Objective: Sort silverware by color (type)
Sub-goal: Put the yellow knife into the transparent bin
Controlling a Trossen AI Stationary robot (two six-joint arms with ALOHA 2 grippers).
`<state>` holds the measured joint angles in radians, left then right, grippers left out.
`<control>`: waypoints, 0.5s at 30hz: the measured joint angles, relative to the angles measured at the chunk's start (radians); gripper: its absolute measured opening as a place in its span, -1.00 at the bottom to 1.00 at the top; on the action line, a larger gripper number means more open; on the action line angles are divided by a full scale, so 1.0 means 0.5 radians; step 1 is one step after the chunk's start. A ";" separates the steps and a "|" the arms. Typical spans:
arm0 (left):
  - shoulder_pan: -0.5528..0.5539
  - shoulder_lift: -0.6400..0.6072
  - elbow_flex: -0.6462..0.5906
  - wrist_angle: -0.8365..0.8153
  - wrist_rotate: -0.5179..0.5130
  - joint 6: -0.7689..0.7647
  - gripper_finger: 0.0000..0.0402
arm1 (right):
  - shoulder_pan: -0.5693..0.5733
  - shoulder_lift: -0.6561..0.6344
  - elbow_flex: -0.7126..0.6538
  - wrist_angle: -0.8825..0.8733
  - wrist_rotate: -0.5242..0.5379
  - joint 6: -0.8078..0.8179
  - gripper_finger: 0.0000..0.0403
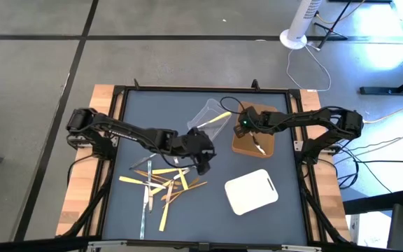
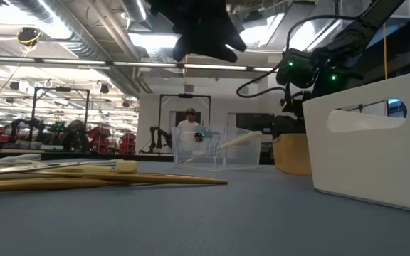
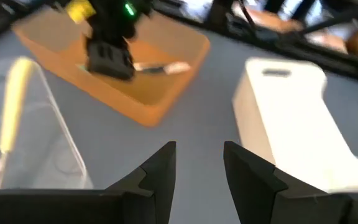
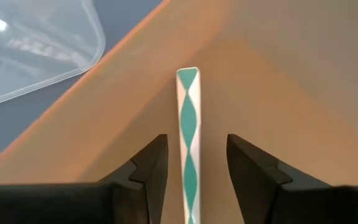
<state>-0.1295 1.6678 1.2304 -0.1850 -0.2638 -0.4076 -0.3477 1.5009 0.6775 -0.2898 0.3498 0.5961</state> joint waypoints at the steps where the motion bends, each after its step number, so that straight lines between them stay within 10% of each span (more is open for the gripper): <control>1: 0.000 -0.007 0.000 -0.037 0.048 0.000 -0.36 | 0.001 -0.003 0.000 0.000 -0.011 -0.003 -0.26; 15: -0.058 -0.297 0.002 -0.938 0.310 -0.084 -0.36 | -0.011 -0.243 -0.001 -0.193 -0.057 -0.005 -0.26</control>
<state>-0.1583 1.5193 1.2316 -0.6541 -0.1085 -0.4498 -0.3532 1.3795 0.6772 -0.3860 0.3214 0.5936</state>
